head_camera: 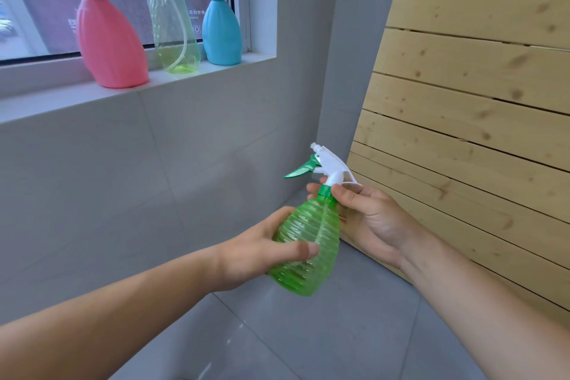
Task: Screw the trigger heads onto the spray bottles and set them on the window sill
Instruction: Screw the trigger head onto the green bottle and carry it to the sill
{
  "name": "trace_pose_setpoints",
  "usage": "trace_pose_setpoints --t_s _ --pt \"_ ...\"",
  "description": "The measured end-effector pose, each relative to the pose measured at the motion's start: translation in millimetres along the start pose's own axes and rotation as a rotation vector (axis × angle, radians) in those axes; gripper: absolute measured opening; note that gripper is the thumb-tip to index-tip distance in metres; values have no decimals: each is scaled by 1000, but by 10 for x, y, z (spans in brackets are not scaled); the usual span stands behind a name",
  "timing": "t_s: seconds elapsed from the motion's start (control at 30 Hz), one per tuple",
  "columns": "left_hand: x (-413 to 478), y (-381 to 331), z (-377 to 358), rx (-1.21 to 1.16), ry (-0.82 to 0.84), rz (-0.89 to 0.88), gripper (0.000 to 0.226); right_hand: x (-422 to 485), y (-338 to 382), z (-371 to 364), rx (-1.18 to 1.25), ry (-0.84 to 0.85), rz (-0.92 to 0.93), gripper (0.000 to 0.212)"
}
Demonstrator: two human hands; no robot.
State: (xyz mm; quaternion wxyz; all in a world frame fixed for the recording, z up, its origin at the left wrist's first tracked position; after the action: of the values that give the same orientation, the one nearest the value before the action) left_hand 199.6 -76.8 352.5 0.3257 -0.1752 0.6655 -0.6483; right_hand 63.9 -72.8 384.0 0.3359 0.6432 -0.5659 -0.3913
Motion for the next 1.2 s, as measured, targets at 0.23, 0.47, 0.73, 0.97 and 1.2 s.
trace_pose_setpoints --t_s 0.23,0.47,0.73,0.97,1.2 --pt "-14 -119 19 69 -106 -35 69 26 43 -72 -53 -50 75 26" --pt "-15 -157 180 239 -301 -31 53 68 -16 -16 -86 -253 177 15" --pt "-37 -197 261 371 -348 -2 63 151 -19 -57 -71 -236 83 15" --pt "-170 -355 455 8 -261 -29 59 107 124 -219 -251 -123 114 36" --pt "-633 -548 1089 -251 -450 -124 37 151 91 -1082 -572 100 247 45"
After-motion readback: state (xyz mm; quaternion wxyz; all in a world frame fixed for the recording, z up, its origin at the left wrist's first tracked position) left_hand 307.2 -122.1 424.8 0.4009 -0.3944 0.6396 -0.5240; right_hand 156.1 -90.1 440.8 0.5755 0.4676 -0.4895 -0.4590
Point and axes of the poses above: each hand's wrist, its own x-axis towards the middle knuckle, its own z-axis out of the back of the hand, y = z × x, the point moved 9 cm from there along x, towards the middle knuckle, and after that the axes turned 2 degrees about x, right-handed, at the moved point
